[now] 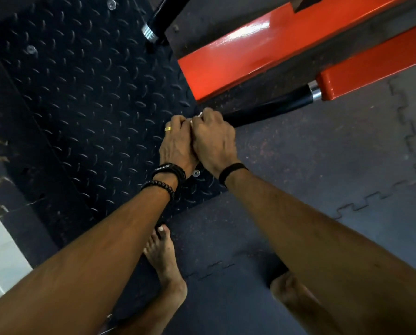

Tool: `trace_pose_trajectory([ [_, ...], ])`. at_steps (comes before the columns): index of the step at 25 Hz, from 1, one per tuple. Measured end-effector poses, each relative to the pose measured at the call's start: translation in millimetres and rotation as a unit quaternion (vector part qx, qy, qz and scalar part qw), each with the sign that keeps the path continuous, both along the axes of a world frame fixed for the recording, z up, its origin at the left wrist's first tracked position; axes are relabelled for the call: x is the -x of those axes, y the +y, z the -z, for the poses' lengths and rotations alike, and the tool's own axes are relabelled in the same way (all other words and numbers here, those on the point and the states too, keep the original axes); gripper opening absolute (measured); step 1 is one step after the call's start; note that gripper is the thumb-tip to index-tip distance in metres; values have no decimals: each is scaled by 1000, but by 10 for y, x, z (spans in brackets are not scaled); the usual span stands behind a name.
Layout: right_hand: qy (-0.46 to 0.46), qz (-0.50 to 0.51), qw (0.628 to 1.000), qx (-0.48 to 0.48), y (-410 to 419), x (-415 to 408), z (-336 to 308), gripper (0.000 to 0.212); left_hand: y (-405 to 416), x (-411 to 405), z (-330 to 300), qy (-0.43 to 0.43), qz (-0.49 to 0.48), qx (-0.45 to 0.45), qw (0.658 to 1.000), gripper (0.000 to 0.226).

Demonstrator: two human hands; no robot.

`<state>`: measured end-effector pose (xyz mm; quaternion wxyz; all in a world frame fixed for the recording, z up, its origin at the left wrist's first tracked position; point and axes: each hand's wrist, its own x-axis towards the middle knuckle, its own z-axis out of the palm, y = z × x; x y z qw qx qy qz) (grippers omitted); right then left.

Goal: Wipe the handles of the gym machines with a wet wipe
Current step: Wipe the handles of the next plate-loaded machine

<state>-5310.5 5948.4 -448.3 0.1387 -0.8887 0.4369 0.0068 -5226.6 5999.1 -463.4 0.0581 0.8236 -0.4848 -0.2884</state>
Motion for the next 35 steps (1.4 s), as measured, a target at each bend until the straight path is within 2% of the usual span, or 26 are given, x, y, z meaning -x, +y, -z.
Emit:
trace_pose_trajectory([
  [3,17,0,999,30,-210,374,-210,4,13,-50,-87,12,36,-20,999,46],
  [6,28,120,985,123,-622,1065,-518,13,-29,-44,-166,23,42,-59,997,53],
  [9,46,183,975,114,-902,1339,-703,16,-58,-45,-205,20,45,-75,996,52],
  [12,76,148,981,97,-725,896,-496,5,-52,-39,-203,2,55,-71,996,53],
  [14,73,92,993,30,-489,416,-272,5,-24,-7,-188,-12,65,-70,995,60],
  [16,93,40,993,-61,-277,-28,-143,13,14,-2,-185,2,49,-73,996,68],
  [18,107,21,991,-81,-272,-230,-209,19,58,-30,-191,24,51,-75,996,80],
  [21,155,26,986,-47,-578,101,-448,17,117,-34,-204,24,90,-98,991,96],
  [24,235,86,968,-16,-1057,645,-793,22,144,11,-226,35,96,-122,987,102],
  [27,261,82,962,-15,-1201,790,-842,24,137,5,-186,38,94,-134,986,105],
  [29,243,87,966,-8,-1030,590,-678,26,121,8,-173,31,96,-123,987,98],
  [32,154,59,985,-53,-439,115,-359,21,126,35,-152,10,88,-109,990,80],
  [35,89,73,992,-60,-31,-119,-191,20,130,-19,-127,15,97,-93,991,78],
])
